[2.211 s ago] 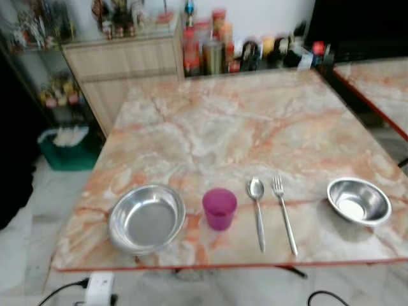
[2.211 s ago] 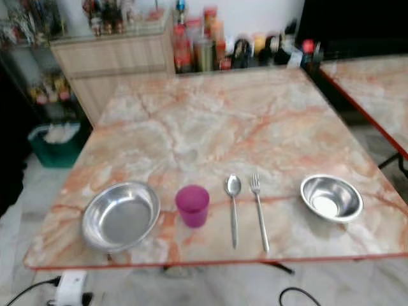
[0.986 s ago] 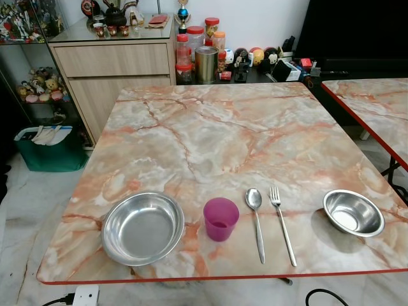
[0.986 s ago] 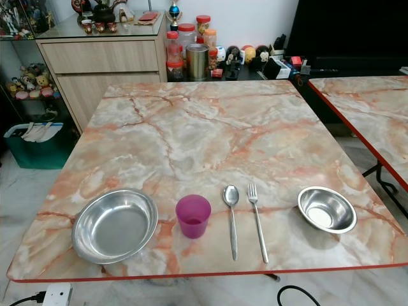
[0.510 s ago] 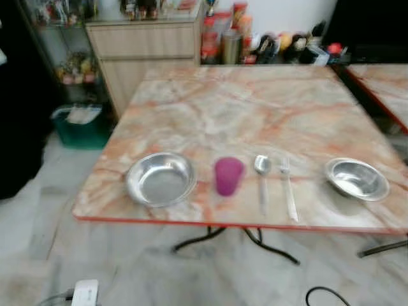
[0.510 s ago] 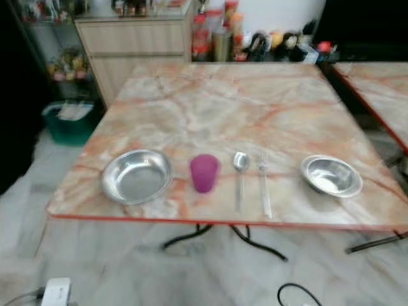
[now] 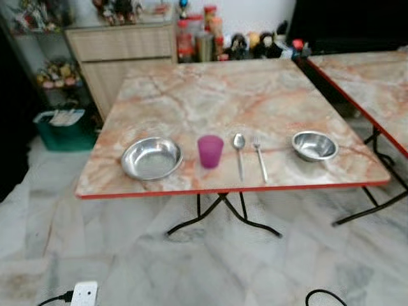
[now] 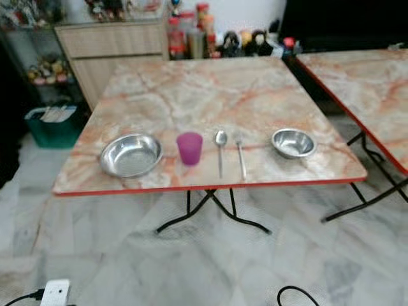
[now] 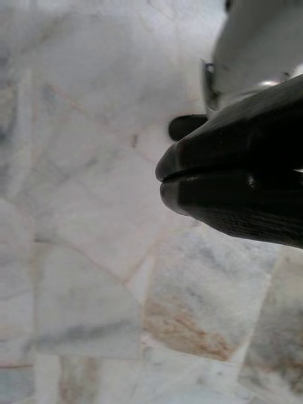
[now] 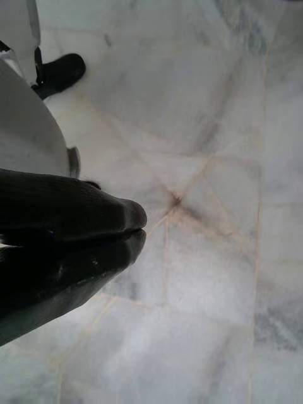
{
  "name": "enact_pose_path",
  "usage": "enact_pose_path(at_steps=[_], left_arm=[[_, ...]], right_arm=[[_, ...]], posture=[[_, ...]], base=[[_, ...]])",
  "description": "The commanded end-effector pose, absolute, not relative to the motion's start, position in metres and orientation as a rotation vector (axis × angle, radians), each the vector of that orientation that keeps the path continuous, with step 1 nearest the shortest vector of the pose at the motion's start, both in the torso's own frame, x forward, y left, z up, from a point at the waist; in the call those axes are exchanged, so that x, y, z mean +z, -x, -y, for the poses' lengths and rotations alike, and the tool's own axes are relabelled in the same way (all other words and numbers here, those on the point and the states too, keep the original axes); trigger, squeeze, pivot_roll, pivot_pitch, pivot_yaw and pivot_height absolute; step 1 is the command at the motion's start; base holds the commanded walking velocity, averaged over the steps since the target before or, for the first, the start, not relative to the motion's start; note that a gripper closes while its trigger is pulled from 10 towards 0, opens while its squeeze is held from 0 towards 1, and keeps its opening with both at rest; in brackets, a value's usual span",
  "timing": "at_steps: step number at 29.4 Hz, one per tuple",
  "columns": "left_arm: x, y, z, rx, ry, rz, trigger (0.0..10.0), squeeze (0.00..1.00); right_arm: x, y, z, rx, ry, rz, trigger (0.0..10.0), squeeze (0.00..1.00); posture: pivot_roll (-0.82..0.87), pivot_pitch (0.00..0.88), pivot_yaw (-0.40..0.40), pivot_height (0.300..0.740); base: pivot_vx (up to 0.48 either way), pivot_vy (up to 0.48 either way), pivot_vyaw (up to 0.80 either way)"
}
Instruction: Setting the table
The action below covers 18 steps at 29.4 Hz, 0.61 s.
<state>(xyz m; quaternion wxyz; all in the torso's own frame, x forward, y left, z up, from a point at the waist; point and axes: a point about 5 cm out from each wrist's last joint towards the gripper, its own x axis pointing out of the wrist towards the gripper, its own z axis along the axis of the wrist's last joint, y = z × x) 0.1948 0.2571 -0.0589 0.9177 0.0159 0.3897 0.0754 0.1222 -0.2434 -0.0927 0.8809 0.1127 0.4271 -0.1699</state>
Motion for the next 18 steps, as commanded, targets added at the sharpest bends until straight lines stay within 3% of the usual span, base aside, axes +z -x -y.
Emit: enact_pose_path(at_steps=[1, 9, 12, 18], left_arm=[[-0.0597, -0.1912, -0.2604, 0.159, -0.045, -0.81, 10.0, 0.0], [-0.0587, -0.1935, -0.2597, 0.156, -0.045, -0.804, 10.0, 0.0], [-0.0583, -0.1948, -0.259, 0.154, -0.044, -0.802, 10.0, 0.0], [-0.0583, -0.1965, -0.2558, 0.15, -0.037, -0.797, 10.0, 0.0]], right_arm=[[-0.093, -0.1247, 0.2398, -0.353, -0.249, -0.886, 10.0, 0.0], [-0.0927, -0.1251, 0.2401, -0.353, -0.248, -0.884, 10.0, 0.0], [-0.0921, -0.126, 0.2407, -0.345, -0.227, -0.883, 10.0, 0.0], [-0.0904, -0.1293, 0.2412, -0.34, -0.214, -0.866, 10.0, 0.0]], posture=[[-0.01, 0.109, 0.019, 0.74], [-0.01, 0.108, 0.02, 0.74], [-0.01, 0.101, 0.02, 0.74], [-0.01, 0.107, 0.012, 0.74]], base=[[0.334, 0.0, 0.0], [0.321, 0.0, 0.0], [0.0, 0.0, 0.8], [0.135, 0.0, 0.13]])
